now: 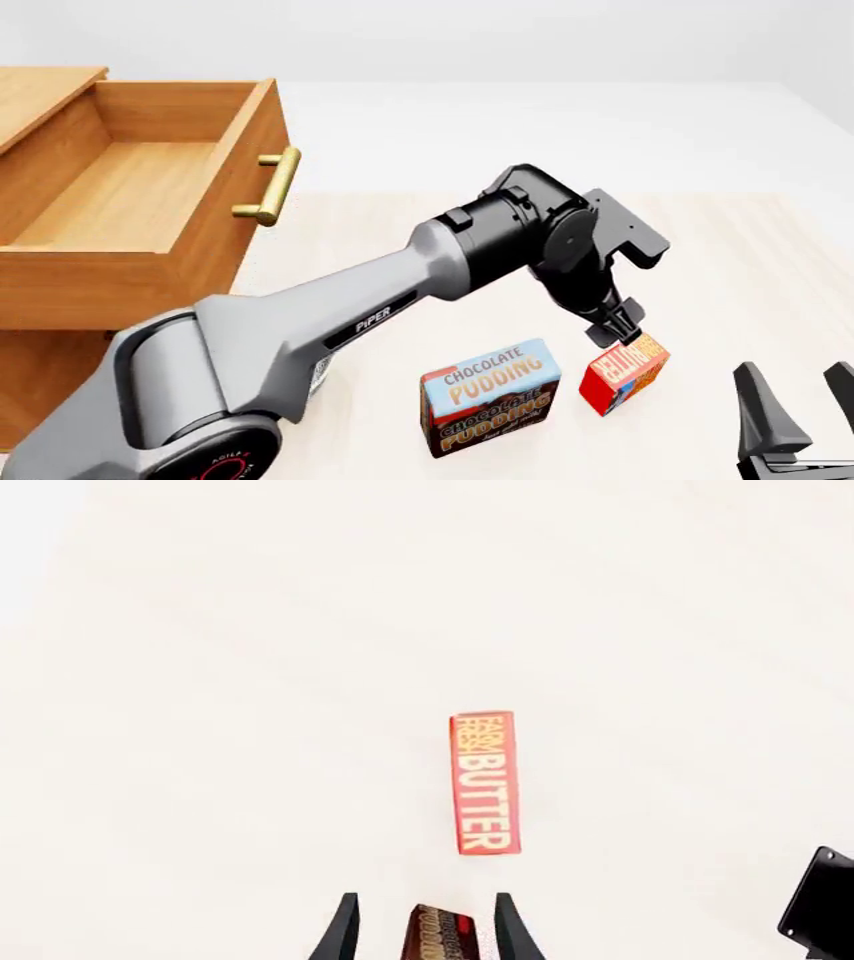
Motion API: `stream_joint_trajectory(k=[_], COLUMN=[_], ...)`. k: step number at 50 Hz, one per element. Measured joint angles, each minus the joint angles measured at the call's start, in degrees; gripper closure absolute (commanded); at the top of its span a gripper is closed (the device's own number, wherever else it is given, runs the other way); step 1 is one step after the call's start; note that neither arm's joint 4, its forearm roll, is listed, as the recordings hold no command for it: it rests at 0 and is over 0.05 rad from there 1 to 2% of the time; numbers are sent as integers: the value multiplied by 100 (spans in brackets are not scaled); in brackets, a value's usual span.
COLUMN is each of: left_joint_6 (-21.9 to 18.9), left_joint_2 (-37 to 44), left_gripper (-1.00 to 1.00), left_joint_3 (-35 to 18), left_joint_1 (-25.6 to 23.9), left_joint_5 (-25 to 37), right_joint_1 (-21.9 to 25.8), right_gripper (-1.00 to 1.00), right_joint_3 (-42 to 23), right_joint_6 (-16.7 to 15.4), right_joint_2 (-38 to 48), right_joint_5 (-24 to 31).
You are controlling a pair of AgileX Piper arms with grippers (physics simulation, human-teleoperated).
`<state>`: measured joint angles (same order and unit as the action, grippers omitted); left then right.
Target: Put the butter at the back in the top drawer of the cabinet and close it.
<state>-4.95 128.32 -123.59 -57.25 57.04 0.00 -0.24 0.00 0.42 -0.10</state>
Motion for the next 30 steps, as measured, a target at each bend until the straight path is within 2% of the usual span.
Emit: stream_joint_trajectory(k=[30], left_joint_6=[171], left_joint_2=[826], left_gripper=[-100], left_joint_3=[-1016], left_joint_1=[-264], left_joint_5=[446], right_joint_1=[0], right_gripper=[-100], right_joint_3=[0], right_joint_6=[0], right_joint_2=[0], right_joint_5=[0])
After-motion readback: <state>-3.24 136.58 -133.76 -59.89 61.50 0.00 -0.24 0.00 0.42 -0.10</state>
